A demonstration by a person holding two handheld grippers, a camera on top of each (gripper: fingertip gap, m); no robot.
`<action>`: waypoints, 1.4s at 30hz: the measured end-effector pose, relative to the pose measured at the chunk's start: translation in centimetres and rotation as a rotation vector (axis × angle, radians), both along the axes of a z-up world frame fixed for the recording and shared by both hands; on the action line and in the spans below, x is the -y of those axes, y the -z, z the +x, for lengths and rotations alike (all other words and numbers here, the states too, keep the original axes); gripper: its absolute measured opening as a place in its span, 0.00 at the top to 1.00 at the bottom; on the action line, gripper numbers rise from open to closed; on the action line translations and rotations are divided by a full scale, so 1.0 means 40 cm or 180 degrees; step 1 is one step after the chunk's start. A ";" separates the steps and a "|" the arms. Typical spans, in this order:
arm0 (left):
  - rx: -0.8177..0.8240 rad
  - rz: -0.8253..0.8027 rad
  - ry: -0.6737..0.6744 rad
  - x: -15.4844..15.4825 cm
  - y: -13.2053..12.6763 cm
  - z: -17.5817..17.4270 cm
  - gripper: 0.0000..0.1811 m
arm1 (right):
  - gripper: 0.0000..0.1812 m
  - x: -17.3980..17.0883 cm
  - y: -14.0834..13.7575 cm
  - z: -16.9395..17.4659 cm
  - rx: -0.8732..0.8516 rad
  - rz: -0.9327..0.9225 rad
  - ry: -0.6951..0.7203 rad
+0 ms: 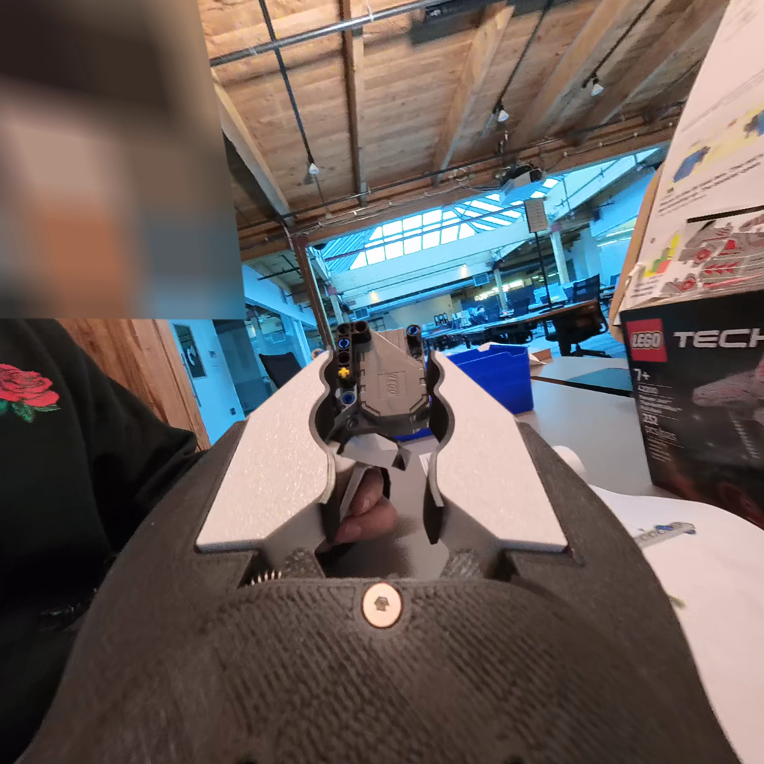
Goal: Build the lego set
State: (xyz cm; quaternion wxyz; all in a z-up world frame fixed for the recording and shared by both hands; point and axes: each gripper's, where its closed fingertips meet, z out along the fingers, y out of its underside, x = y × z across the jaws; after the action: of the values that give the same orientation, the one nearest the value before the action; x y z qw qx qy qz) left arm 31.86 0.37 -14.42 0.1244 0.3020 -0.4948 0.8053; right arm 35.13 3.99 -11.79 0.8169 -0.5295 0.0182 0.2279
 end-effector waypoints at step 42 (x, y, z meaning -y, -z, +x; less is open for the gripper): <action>0.0400 0.1486 -0.1104 -0.114 0.073 0.081 0.93 | 0.98 -0.037 0.147 -0.008 -0.0272 -0.1488 -0.0408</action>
State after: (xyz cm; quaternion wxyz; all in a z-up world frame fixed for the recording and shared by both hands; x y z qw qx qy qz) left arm 35.10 4.94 -17.35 -0.1186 0.3520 -0.6144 0.6960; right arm 34.80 5.45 -17.68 0.6545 -0.6941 0.0713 0.2911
